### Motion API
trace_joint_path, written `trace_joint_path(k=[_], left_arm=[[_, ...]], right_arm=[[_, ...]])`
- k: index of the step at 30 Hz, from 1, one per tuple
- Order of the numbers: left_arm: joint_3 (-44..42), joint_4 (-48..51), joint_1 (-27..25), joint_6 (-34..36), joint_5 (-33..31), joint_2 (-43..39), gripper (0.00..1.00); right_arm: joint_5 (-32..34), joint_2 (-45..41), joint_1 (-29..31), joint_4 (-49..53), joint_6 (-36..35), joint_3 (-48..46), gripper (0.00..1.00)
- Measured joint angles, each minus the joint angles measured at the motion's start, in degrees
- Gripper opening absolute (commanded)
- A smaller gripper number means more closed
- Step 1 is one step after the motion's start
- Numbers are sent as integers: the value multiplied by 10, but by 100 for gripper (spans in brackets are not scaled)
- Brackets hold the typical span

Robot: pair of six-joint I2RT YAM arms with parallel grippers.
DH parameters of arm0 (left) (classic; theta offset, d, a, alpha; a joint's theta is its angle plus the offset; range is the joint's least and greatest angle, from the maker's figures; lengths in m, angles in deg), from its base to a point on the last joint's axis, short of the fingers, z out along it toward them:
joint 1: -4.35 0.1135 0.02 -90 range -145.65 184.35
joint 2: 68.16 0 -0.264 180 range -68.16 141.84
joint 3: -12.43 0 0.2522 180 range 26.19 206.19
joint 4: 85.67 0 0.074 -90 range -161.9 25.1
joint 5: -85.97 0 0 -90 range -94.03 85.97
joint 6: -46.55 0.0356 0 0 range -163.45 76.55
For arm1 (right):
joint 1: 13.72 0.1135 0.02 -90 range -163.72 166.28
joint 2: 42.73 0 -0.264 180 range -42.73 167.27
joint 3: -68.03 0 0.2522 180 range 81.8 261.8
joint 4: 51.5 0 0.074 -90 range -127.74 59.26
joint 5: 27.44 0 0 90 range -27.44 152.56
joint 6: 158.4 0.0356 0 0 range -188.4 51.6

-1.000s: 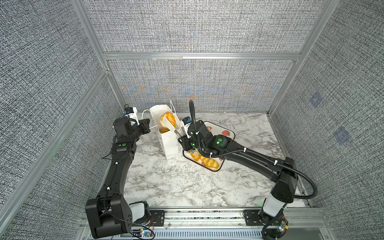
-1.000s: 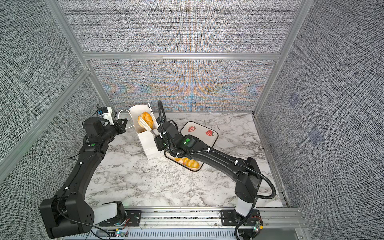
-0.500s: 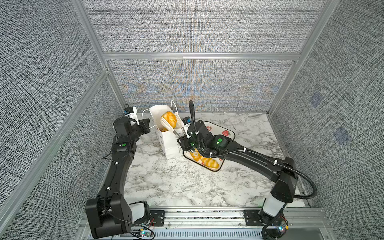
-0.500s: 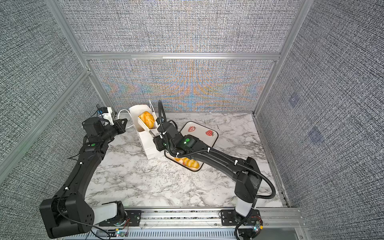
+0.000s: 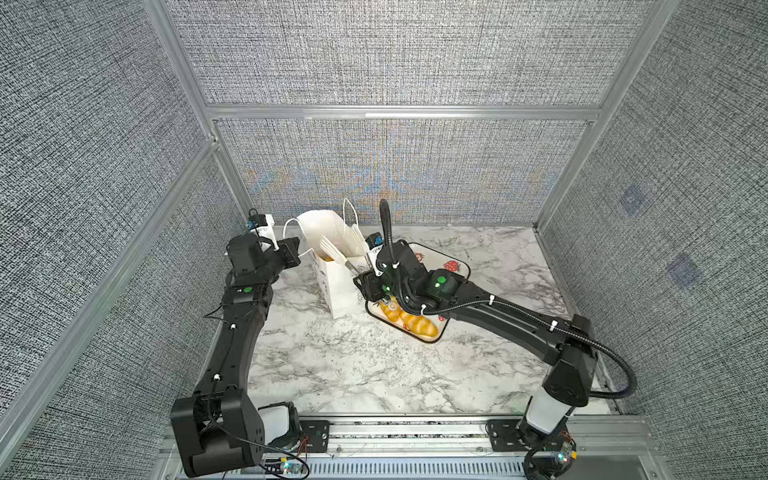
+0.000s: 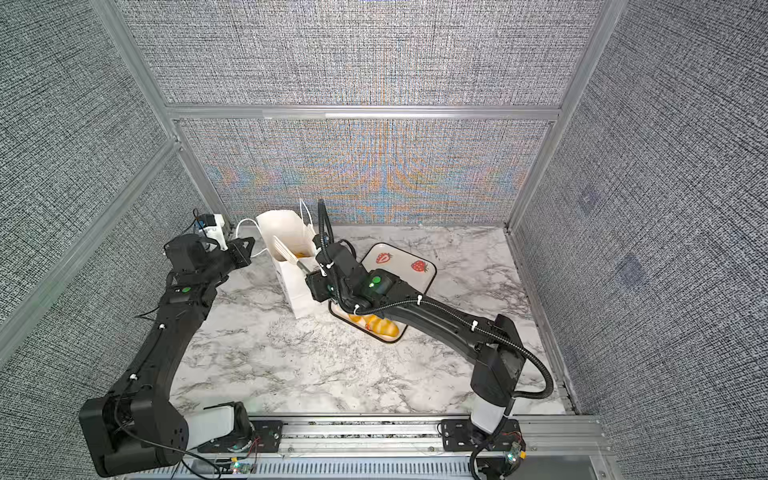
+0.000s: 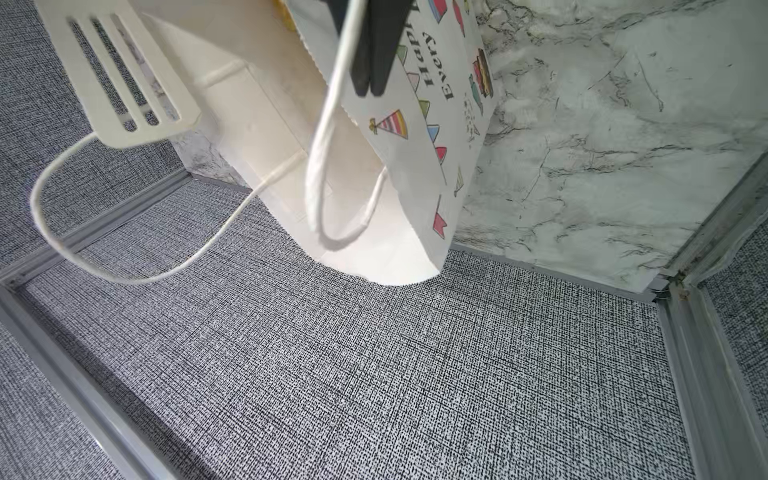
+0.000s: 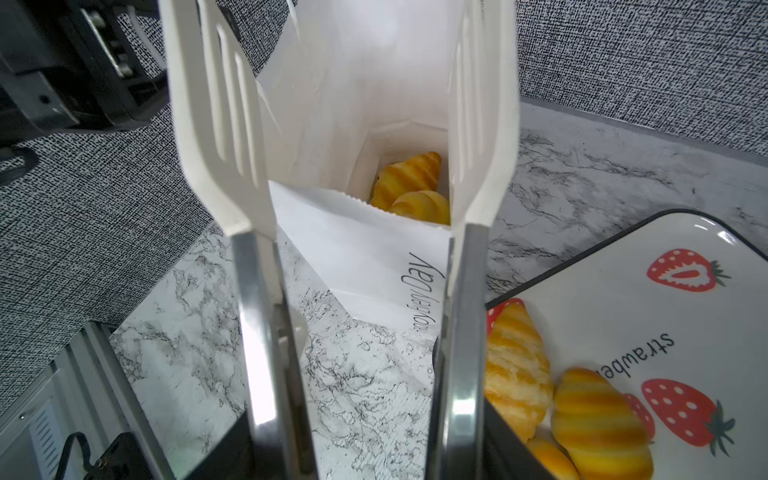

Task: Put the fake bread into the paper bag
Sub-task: 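Lower the twisted roll into the bag and open the tongs, then raise the open tongs from the bag and move back over the tray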

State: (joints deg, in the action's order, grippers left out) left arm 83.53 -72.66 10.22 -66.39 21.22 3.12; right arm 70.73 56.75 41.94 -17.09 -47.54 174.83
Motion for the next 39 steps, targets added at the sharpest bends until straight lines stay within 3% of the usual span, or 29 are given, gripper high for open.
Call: trace_joint_path(k=[18, 39], left_arm=[[-2, 0, 0, 0, 2, 0, 0], [-2, 0, 0, 0, 2, 0, 0]], right_arm=[[5, -52, 2, 0, -18, -2, 59], [49, -154, -29, -2, -34, -84, 59]])
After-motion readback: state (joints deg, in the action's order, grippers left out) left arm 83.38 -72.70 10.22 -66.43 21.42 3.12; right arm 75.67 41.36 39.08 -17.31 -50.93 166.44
